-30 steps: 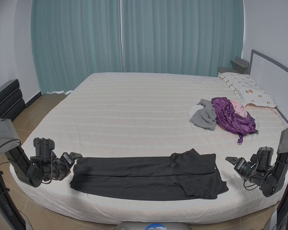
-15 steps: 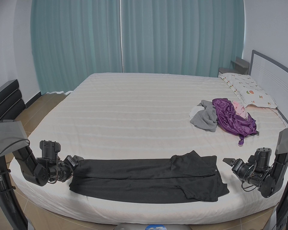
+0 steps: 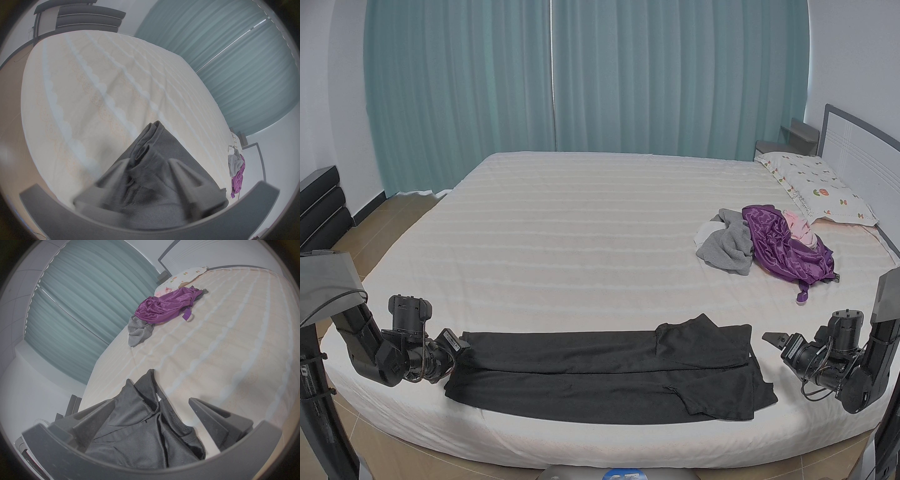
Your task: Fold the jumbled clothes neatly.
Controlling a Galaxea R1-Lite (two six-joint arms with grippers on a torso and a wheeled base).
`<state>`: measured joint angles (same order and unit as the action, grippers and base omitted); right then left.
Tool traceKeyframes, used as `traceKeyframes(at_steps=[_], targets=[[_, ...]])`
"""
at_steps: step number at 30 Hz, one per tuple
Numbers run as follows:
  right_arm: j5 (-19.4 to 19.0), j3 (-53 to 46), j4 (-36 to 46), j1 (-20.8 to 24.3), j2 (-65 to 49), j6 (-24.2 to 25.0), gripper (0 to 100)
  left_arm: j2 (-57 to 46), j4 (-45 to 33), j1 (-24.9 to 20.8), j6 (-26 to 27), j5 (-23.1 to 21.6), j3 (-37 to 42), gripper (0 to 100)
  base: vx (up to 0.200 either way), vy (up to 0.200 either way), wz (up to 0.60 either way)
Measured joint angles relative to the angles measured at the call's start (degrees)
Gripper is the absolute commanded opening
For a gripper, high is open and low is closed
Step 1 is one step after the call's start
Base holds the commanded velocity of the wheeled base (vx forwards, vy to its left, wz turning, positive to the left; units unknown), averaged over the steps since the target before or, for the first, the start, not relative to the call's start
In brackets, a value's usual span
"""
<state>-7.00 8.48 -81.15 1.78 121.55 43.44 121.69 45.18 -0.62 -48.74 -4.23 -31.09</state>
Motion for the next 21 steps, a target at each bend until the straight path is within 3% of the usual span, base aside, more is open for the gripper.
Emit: traceKeyframes(at_steps=[11, 21], targets=[[0.00, 2.04, 1.18, 5.79, 0.00, 3.45, 100, -2.54, -0.07, -0.26, -0.30, 0.10, 0.39, 0, 0.000, 0.000, 0.00], [0.60, 10.72, 13.45, 9.29, 2.51, 5.25, 100, -3.25, 0.01, -0.30, -1.82, 0.02, 0.38, 0, 0.000, 0.000, 0.00]])
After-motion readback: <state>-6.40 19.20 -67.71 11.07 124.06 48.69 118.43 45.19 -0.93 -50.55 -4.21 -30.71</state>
